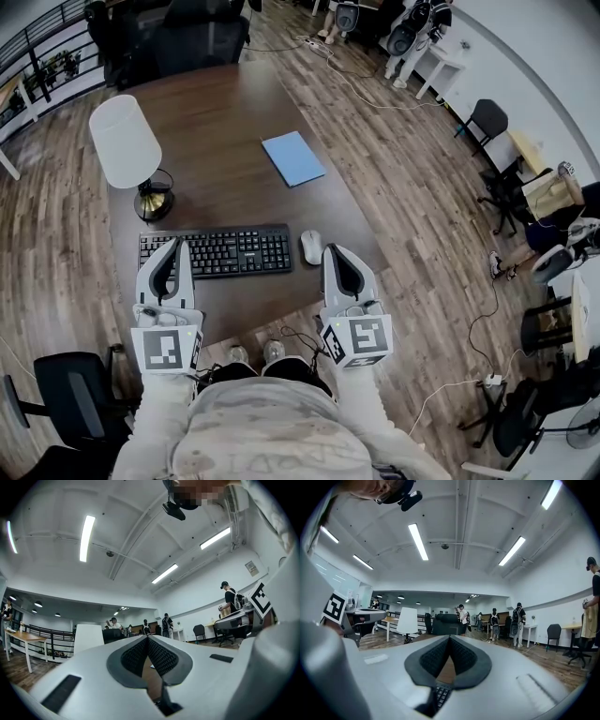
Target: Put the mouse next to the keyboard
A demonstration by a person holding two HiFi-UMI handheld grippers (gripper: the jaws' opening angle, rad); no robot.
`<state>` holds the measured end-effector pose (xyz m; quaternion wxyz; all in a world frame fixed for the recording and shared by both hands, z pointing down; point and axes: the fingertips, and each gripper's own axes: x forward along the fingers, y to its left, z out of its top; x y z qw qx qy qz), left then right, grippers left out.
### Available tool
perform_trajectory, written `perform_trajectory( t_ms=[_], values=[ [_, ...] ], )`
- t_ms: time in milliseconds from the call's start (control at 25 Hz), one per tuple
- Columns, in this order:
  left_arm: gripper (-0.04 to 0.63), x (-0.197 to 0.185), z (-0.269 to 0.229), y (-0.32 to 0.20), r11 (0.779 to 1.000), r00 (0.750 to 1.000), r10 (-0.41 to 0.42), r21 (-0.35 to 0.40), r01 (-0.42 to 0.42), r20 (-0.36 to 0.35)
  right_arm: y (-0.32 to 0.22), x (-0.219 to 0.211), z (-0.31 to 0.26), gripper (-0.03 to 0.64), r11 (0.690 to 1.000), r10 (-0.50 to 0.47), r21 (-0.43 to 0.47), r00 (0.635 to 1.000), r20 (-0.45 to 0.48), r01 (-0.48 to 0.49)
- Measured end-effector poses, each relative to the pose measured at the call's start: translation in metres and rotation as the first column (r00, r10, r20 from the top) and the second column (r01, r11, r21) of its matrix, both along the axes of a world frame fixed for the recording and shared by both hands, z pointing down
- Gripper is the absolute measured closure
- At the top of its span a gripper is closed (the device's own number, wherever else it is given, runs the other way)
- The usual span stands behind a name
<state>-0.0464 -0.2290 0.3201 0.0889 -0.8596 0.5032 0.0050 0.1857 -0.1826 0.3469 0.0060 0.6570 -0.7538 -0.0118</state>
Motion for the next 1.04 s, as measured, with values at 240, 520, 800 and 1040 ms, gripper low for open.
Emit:
perform_trajectory(
  t_ms=[240,520,800,1040],
  values=[
    [0.591,0.001,0.001,-0.002,1.0,1.0,0.006,0.001,-0.006,0.0,0.001,-0.001,-0.004,0.606,1.0,0.001,0.022,1.0,0.009,-0.001],
    [0.592,0.001,0.004,-0.004,1.0,1.0,0.015,-0.005,-0.015,0.006,0.0,0.001,-0.005,0.606,1.0,0.014,0.028,1.0,0.014,-0.014],
    [0.591,0.001,0.003,-0.008,1.0,1.0,0.016,-0.003,-0.016,0.001,-0.004,-0.001,-0.007,0.606,0.999,0.015,0.031,1.0,0.011,-0.016],
    [0.592,0.003,0.003,-0.011,1.0,1.0,0.017,-0.004,-0.017,0.004,-0.007,-0.001,-0.007,0.606,0.999,0.012,0.03,1.0,0.008,-0.012]
  ],
)
